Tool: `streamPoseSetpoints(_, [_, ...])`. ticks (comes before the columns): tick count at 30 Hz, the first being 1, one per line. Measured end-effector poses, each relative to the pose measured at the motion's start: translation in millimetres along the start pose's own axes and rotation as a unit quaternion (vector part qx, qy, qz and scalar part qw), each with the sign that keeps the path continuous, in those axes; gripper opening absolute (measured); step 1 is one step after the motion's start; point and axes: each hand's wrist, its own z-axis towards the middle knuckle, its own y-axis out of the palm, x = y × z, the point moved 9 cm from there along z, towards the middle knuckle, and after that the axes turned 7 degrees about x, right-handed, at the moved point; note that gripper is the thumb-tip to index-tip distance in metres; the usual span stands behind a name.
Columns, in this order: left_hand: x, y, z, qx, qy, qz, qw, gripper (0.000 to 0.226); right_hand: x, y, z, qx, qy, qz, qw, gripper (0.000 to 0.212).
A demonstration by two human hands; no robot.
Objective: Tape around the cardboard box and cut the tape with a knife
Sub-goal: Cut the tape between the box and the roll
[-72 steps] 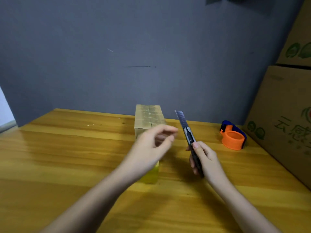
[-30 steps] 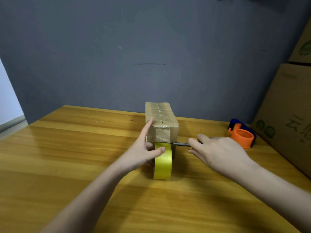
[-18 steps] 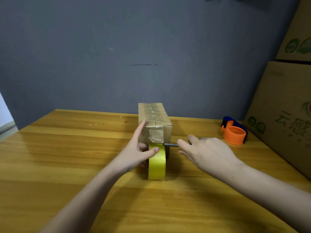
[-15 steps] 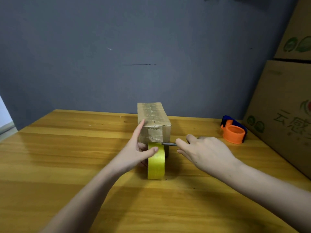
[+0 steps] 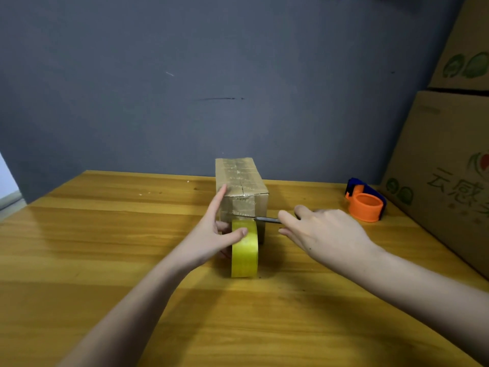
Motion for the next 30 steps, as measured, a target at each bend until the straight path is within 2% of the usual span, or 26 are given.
streamPoseSetpoints(9, [-9,0,6,-0.016,0.007,-0.003,1.000,0.100,0,-6,6,0.026,-0.003,0.019,0.999,0.024])
streamPoseSetpoints(30, [-14,1,7,-0.029,0.005,-0.005,1.000,0.101,-5,1,1,0.015,-0.002,0.004,1.000,0.026])
